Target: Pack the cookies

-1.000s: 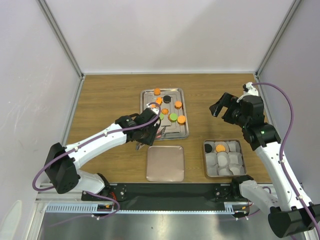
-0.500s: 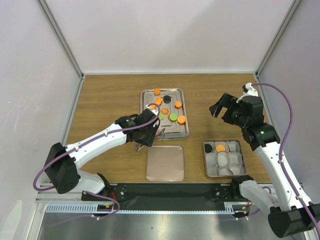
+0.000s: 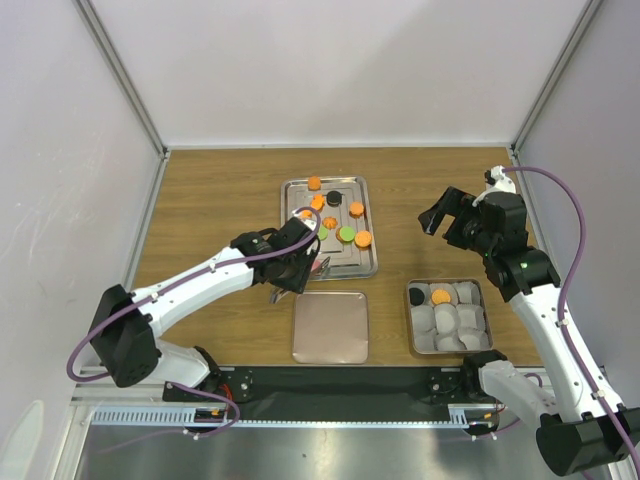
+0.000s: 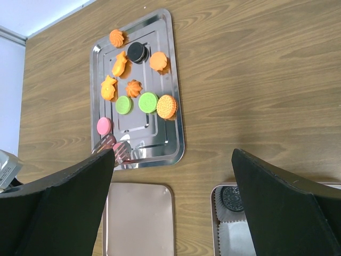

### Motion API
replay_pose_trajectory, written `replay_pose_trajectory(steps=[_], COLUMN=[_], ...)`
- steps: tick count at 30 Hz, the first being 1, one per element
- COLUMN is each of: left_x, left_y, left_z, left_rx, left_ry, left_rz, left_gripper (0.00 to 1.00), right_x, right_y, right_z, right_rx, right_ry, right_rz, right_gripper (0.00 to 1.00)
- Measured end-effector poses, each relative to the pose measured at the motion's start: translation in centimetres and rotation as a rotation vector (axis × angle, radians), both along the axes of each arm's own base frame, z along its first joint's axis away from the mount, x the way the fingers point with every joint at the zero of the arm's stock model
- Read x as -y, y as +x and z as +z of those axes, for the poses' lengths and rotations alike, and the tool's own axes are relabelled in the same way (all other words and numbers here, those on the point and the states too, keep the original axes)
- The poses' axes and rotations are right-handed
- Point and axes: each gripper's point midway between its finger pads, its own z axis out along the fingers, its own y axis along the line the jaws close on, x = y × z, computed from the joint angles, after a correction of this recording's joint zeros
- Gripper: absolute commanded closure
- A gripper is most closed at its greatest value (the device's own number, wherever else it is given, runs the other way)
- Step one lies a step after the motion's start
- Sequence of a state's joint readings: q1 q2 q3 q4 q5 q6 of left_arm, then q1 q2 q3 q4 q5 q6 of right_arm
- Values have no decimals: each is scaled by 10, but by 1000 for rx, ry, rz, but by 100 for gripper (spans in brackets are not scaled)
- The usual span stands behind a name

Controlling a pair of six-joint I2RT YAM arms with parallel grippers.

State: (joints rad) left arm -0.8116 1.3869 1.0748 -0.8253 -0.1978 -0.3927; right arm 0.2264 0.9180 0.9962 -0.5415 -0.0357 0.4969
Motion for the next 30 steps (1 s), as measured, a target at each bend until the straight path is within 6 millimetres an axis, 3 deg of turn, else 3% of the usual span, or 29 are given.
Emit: replay_pose_trajectory(steps=[30], left_x=[-4], left_y=[-10], left_z=[-11], left_rx=[-55], left_ry=[74], left_rz=[-21], left_gripper=[51], right_x=[0], right_y=[-6], right_z=[3], right_rx=[16], right_ry=[7], right_rz=[6], right_gripper=[0])
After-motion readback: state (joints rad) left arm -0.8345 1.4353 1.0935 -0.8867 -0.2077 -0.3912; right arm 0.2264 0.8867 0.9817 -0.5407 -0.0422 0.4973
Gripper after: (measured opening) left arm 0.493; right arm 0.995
